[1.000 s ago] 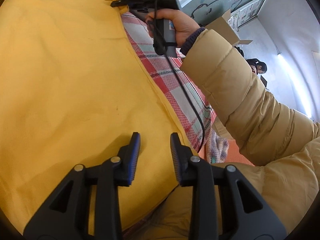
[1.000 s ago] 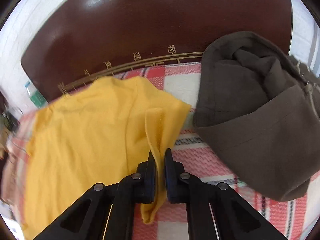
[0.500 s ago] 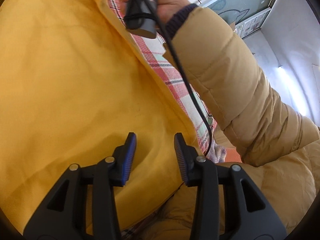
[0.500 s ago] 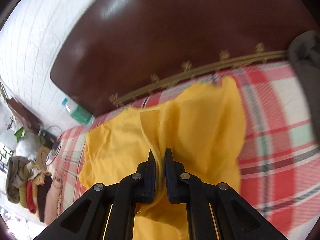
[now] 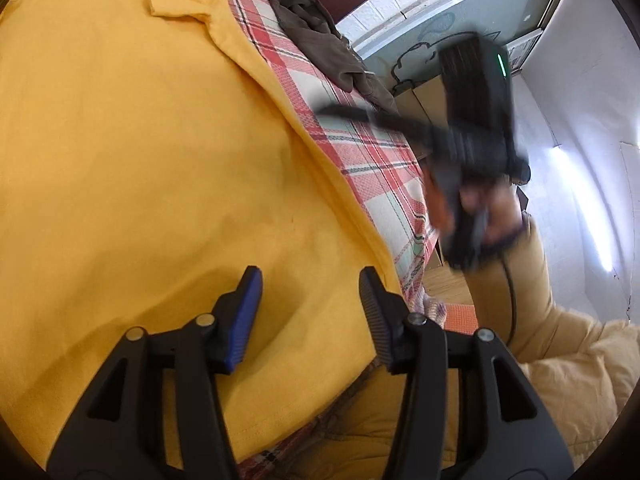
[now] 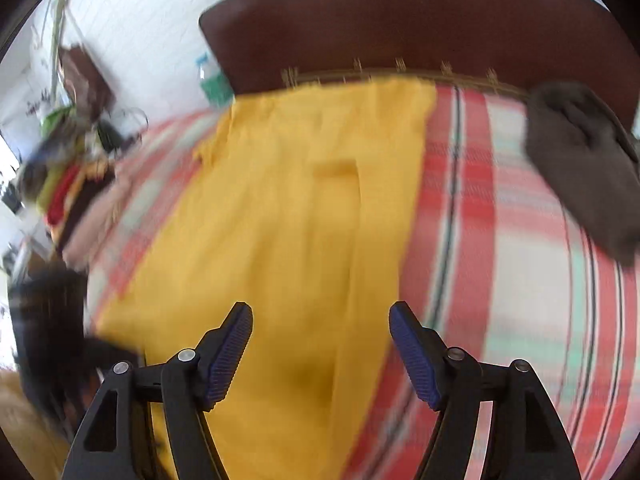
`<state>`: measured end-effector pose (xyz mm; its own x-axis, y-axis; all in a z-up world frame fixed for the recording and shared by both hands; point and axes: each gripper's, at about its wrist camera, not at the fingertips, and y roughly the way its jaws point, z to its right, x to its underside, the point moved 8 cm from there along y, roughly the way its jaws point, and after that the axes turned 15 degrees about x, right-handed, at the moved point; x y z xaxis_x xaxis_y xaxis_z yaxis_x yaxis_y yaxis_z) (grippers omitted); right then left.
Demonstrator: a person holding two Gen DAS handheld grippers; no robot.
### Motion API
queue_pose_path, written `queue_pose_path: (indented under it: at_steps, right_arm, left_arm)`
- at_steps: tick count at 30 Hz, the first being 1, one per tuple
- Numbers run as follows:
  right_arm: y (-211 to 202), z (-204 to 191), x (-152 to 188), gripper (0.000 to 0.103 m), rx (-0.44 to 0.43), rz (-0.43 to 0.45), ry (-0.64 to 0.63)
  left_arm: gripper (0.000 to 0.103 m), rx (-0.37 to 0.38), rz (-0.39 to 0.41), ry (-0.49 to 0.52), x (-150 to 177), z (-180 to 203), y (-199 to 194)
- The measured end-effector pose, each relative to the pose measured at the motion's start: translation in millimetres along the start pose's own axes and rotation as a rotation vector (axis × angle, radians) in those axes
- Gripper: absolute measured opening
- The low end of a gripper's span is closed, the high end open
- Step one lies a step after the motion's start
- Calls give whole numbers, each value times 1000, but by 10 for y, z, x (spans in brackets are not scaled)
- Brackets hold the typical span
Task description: Fold clothes
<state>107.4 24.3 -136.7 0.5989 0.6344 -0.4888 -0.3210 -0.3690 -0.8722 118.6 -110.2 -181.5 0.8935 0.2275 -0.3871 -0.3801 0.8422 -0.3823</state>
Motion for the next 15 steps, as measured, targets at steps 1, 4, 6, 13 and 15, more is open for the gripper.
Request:
queue_pose_path:
  at_steps: [1, 4, 6, 13, 15]
  right_arm:
    - [-47, -15, 260, 73, 18, -26, -7]
    - [-128, -70, 846, 66, 79, -66, -19]
    - [-175, -122, 1063, 41, 96, -66, -32]
    - [-497, -549, 802, 6, -37, 89, -12]
    - [-551, -773, 688, 6, -95, 113, -48]
  left_arm:
    - [54, -7, -2, 5, -16, 1, 11]
    - [55, -21, -7, 20, -86, 50, 81]
    - [55, -25, -19, 29, -126, 54, 116]
    - [55, -31, -36, 26, -225, -28, 31]
    - [55, -29, -10, 10, -297, -48, -47]
